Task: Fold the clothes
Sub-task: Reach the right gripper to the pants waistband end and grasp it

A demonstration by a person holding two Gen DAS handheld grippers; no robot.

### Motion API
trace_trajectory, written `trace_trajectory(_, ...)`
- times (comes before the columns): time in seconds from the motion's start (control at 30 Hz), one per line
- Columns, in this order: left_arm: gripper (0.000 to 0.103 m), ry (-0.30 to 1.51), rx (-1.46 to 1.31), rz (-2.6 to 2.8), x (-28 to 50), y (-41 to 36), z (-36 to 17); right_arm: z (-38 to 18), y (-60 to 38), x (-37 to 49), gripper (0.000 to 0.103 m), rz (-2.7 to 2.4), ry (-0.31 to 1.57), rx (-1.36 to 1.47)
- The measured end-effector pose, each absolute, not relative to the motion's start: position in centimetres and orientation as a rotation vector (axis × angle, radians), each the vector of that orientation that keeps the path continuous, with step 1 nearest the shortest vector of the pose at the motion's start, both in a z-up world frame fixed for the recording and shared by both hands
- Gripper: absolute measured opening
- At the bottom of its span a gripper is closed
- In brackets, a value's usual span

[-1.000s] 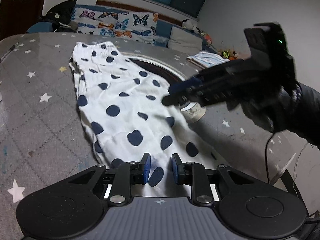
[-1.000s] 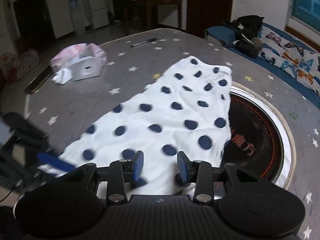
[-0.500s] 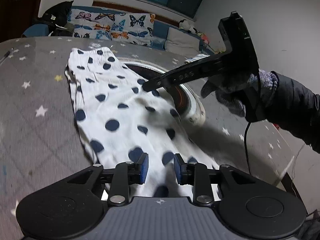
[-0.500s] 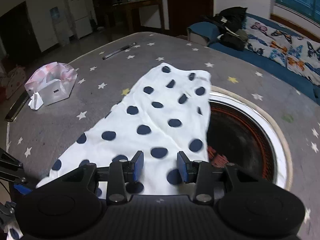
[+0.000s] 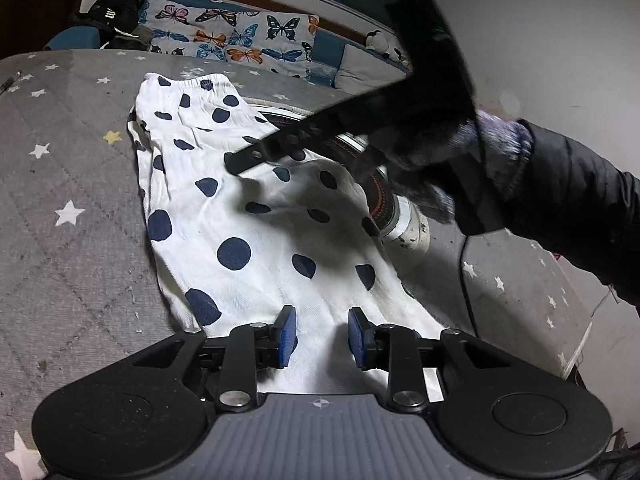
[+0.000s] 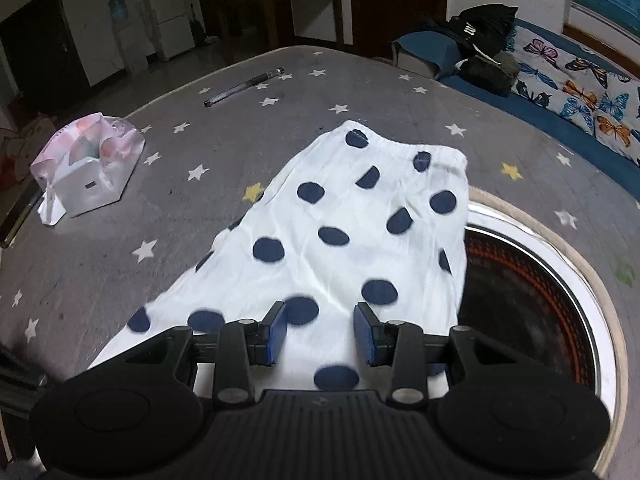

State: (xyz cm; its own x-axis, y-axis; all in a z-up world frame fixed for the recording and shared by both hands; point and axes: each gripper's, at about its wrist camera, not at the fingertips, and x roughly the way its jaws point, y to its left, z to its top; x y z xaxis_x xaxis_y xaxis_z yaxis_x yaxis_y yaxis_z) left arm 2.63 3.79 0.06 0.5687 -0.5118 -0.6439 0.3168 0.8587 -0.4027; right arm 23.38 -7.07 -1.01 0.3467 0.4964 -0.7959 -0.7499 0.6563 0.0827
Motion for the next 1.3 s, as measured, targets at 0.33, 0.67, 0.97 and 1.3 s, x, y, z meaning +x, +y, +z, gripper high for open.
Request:
trace_trajectory(0.33, 0.033, 0.836, -0.294, -0.52, 2.8, 4.4, -0.3, -1.5, -3.8, 27.2, 0.037, 0.83, 0.896, -0.328)
trace_trajectory(0.67, 0.033, 0.839, -0.325, -0.537, 2.6, 4.7, -0.6, -1.6, -1.9, 31.6, 0.042, 0.791, 0.872, -0.304)
trace_trajectory(0.97, 0.033, 0.84, -0.342, -0.544, 2.6, 5.0, -0.7, -1.6, -1.0, 33.9, 0.043, 0.755, 0.857, -0.276)
trace_trajectory(1.3, 0.033, 0.84, -0.35, -0.546, 2.5, 5.1, -0.7, -0.8, 0.7, 32.9, 0.041, 0.815, 0.842, -0.33)
